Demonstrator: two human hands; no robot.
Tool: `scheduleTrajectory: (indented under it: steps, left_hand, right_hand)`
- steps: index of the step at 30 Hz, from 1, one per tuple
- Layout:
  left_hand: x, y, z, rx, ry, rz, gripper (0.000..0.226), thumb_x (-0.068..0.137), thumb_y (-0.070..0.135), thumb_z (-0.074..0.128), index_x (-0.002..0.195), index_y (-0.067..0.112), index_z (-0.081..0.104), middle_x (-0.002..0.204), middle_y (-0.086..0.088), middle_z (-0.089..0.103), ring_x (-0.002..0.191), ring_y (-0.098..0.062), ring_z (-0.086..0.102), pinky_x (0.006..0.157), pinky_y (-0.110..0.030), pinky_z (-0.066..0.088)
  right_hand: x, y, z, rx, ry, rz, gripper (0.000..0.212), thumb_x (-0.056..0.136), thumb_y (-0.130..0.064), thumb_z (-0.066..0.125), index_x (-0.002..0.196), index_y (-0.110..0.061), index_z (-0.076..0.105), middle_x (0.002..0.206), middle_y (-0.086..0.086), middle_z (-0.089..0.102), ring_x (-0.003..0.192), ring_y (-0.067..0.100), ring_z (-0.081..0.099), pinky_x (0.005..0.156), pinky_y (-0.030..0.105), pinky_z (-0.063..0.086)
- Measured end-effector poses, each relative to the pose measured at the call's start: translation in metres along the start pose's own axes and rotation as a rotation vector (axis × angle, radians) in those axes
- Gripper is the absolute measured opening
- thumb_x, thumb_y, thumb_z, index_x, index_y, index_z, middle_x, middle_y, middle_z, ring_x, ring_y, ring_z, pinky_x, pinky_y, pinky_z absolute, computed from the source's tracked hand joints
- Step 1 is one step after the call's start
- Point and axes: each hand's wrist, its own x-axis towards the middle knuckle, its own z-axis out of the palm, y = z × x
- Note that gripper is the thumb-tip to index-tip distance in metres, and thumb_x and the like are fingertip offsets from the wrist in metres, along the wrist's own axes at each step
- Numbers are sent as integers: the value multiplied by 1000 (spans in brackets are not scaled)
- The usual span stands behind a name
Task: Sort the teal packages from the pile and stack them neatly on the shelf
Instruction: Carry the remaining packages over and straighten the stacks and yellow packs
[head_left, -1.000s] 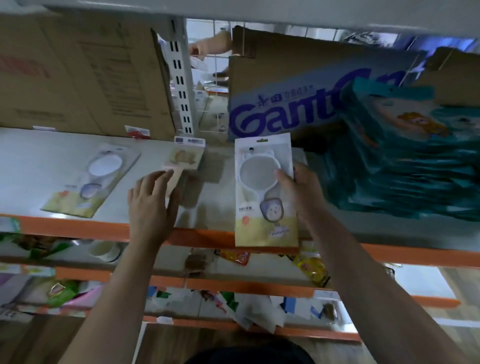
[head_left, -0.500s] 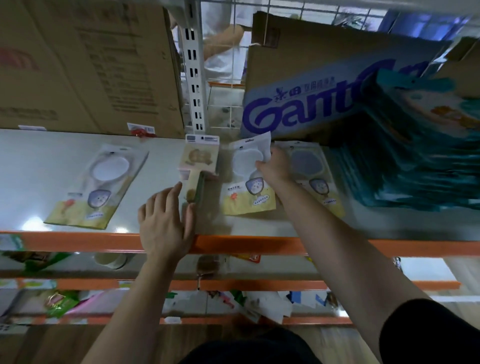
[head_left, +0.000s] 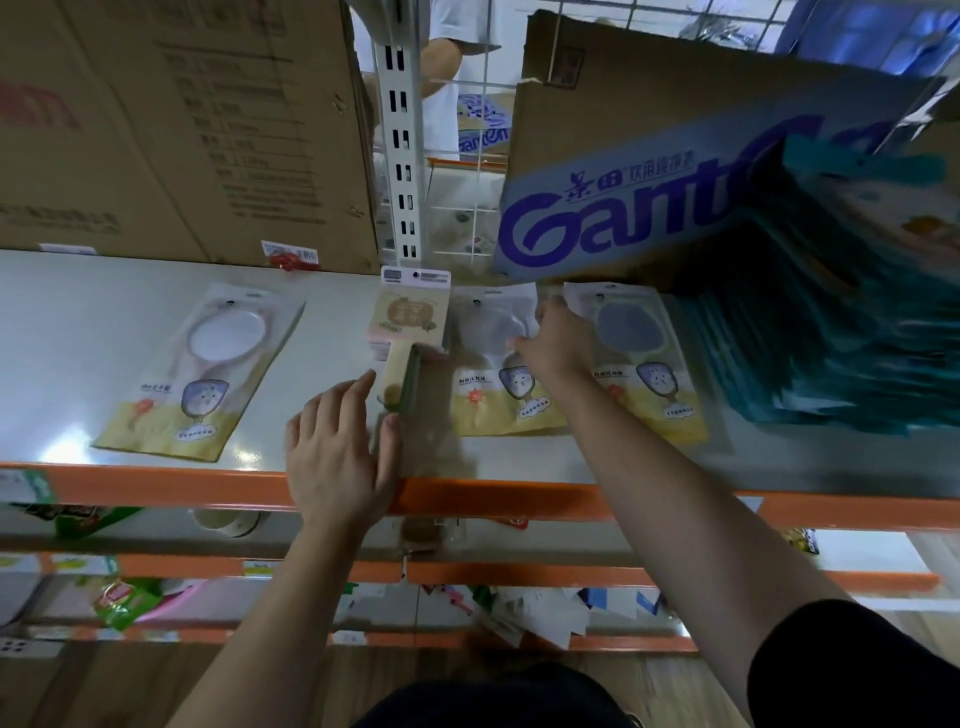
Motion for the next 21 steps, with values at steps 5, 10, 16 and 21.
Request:
scheduleTrajectory:
  steps: [5, 10, 16, 21]
  left_hand:
    - [0, 1, 0, 5, -10, -8, 55, 95, 47, 31, 131, 12, 53, 123, -12, 60, 112, -28, 53, 90, -39, 37]
    - [-1, 2, -1, 1, 0, -17, 55, 95, 47, 31, 130, 11, 54, 123, -12, 61, 112, -27, 52, 90, -39, 39]
    - [-1, -1, 2, 6, 2, -4, 55, 96, 48, 30, 131, 12, 53, 122, -11, 60, 111, -26, 52, 89, -38, 38]
    - [-2, -2, 3, 23, 8, -4, 54, 96, 48, 29, 130, 14, 53, 123, -9, 60, 111, -24, 51, 89, -37, 37]
  right_hand:
    - [-1, 2, -1, 38, 10, 6, 55, 82, -24, 76, 127, -7, 51, 127, 15, 54, 107, 29, 58, 71, 26, 37]
    - [-4, 1, 0, 35, 5, -7, 48, 86, -21, 71, 128, -6, 51, 128, 16, 53, 105, 28, 59, 71, 26, 41]
    - [-11, 1, 0, -87, 3, -58, 40, 93, -23, 61, 126, -3, 52, 125, 17, 55, 109, 28, 56, 84, 31, 48]
    - [-22, 1, -2, -157, 16, -134, 27, 94, -19, 54, 117, -5, 58, 113, 14, 61, 104, 27, 52, 85, 33, 43]
